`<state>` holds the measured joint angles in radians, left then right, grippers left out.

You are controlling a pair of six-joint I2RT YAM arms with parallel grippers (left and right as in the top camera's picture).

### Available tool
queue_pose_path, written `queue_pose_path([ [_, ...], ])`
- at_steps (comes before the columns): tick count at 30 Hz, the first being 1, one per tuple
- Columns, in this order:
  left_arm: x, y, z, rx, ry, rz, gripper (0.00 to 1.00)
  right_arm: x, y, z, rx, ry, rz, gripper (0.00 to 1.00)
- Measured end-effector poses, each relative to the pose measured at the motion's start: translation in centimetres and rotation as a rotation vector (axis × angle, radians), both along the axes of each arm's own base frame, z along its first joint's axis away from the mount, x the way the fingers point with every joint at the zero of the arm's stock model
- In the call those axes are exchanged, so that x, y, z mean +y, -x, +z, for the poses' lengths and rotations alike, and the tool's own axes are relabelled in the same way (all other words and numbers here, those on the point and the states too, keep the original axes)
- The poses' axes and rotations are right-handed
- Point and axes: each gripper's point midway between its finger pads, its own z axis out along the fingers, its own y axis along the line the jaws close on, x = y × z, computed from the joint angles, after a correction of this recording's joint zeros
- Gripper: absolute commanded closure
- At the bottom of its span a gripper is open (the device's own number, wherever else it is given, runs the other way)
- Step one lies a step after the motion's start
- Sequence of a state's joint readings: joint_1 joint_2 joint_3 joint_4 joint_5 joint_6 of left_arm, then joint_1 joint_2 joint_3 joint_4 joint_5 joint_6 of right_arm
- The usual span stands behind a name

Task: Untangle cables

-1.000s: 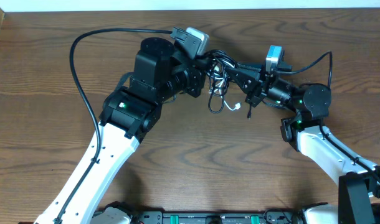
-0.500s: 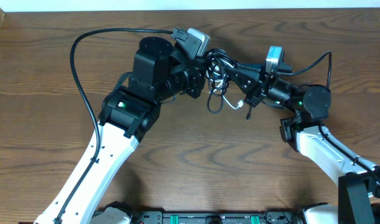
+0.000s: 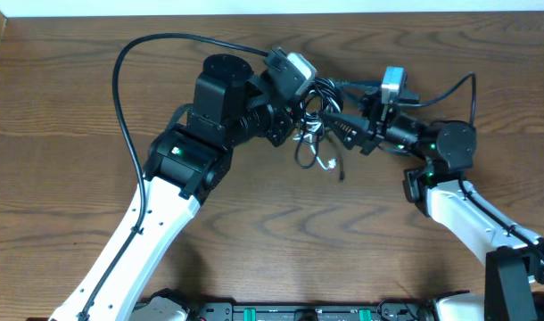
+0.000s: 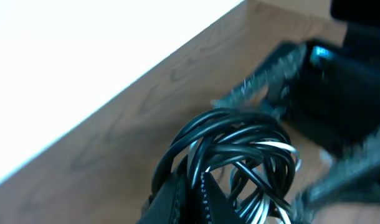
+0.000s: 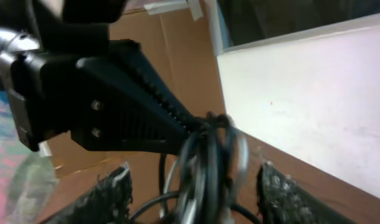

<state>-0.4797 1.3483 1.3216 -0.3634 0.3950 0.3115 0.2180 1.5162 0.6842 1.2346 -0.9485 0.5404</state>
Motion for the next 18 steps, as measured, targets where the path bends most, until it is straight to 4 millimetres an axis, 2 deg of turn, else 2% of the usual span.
queue_pose_path([
  [6,0.8,-0.7,-0.3,-0.139,-0.150,-0.028,0.92,-2.1,-1.1,-0.1,0.016,-0.003,-0.048,0.34],
  [11,1.9,-0.6,-1.8,-0.193,-0.307,-0.067,0.93,-2.8,-1.5,-0.1,0.057,-0.017,-0.053,0.34],
  [15,2.0,-0.3,-2.2,-0.263,-0.398,-0.144,0.92,-2.9,-1.7,-0.5,0.168,-0.049,-0.034,0.39],
  [18,1.6,-0.2,-1.9,-0.325,-0.430,-0.200,0.92,-2.9,-2.3,-1.9,0.336,-0.075,-0.028,0.39],
])
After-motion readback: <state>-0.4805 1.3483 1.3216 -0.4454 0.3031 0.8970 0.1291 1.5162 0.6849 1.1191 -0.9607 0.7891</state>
